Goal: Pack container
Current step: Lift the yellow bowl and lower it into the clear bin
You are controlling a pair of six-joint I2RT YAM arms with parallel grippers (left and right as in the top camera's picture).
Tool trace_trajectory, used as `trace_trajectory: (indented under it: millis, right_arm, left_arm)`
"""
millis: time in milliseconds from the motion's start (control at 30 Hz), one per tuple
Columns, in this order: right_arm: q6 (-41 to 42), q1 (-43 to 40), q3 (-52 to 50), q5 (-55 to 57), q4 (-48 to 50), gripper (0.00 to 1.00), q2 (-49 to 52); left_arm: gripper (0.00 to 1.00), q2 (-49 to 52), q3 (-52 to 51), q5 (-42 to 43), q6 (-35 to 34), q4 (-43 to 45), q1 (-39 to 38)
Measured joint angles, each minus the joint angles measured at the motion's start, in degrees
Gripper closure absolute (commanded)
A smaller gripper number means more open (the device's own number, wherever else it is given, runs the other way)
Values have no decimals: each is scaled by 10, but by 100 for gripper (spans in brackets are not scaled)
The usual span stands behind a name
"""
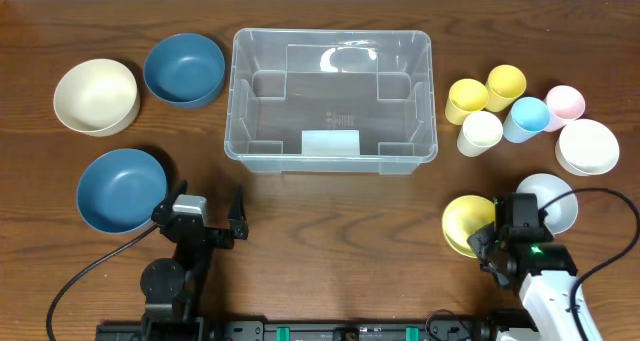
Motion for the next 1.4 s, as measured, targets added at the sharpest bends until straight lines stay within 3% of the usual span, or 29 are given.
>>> trace_trajectory:
  millis: [200,433,667,967,1400]
  right_arm:
    - [-68,0,73,-43,-66,99,-3]
    - [-169,0,227,-83,-157,99,-42]
    - [-284,24,381,-122,-169,99,-36]
    - [-353,116,593,-116,-173,98,170]
    - [-416,192,738,-45,-81,99,431]
  left_arm:
    - [2,0,0,0,0,0,0]
    - [2,0,0,0,0,0,0]
    - [2,0,0,0,0,0,0]
    - [2,0,0,0,0,0,0]
    - [2,0,0,0,0,0,0]
